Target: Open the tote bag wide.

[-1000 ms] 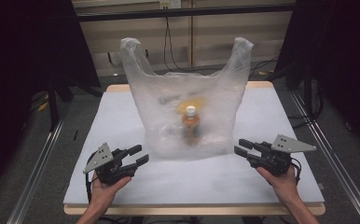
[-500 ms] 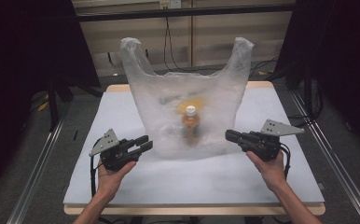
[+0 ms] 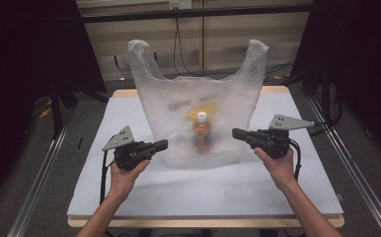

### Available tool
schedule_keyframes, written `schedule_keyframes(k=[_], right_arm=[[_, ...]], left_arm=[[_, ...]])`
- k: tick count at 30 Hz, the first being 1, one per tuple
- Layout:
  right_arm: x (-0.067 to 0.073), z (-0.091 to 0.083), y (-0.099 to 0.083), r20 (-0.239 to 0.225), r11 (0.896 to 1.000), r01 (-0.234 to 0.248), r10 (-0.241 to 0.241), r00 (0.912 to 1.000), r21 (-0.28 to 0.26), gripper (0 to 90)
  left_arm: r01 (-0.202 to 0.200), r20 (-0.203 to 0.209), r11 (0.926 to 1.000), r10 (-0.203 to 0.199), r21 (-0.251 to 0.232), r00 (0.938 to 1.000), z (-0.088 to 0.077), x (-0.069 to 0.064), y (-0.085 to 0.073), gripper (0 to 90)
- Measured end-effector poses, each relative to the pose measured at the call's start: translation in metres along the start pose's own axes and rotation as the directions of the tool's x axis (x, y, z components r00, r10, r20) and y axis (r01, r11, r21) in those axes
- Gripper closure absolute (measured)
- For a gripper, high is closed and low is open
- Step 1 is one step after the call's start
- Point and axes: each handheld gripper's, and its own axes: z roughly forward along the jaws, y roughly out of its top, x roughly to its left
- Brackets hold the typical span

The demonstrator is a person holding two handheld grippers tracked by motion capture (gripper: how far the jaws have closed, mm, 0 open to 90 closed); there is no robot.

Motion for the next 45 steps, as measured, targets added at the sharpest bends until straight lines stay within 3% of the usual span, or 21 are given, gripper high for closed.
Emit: schedule_keyframes(k=[7,14,24,29,31,33,38,39,45], right_arm=[[-0.002,0.006,0.017,-0.026,1.000,0.013,-0.013,0.9996,-0.017,90.0],[-0.002,0.014,0.037,-0.050,0.999,0.020,-0.021,0.9985,-0.026,90.0],[-0.002,0.024,0.063,-0.034,0.999,0.033,-0.034,0.9988,-0.037,90.0],[-0.004,0.029,0.079,-0.030,0.998,0.050,-0.051,0.9983,-0.046,90.0],[-0.005,0.027,0.084,-0.053,0.995,0.018,-0.023,0.9983,-0.099,90.0],[-0.005,0.027,0.088,-0.039,0.994,0.027,-0.032,0.9988,-0.106,90.0],[-0.009,0.031,0.103,-0.023,0.993,0.035,-0.038,0.9990,-0.111,90.0],[-0.010,0.033,0.106,-0.017,0.993,0.040,-0.042,0.9990,-0.109,90.0],[-0.012,0.040,0.121,-0.023,0.994,0.011,-0.013,0.9997,-0.106,90.0]], left_arm=[[-0.001,0.022,0.9993,0.002,-0.038,0.9998,0.007,0.006,0.021,90.0],[-0.001,0.017,0.9984,0.002,-0.056,0.9999,0.011,0.010,0.038,90.0],[-0.029,0.032,0.9980,0.031,-0.056,0.9990,0.019,0.014,0.055,90.0],[-0.005,0.044,0.9965,0.009,-0.083,0.9990,0.025,0.018,0.059,90.0],[0.004,0.052,0.9960,0.001,-0.089,0.9987,0.028,0.020,0.058,90.0],[0.012,0.058,0.9955,-0.007,-0.094,0.9983,0.030,0.021,0.059,90.0],[-0.008,0.028,0.9945,0.011,-0.104,0.9995,0.031,0.026,0.075,90.0],[-0.028,0.017,0.9951,0.030,-0.095,0.9994,0.032,0.028,0.081,90.0],[-0.017,0.008,0.9910,0.019,-0.133,0.9998,0.033,0.037,0.099,90.0]])
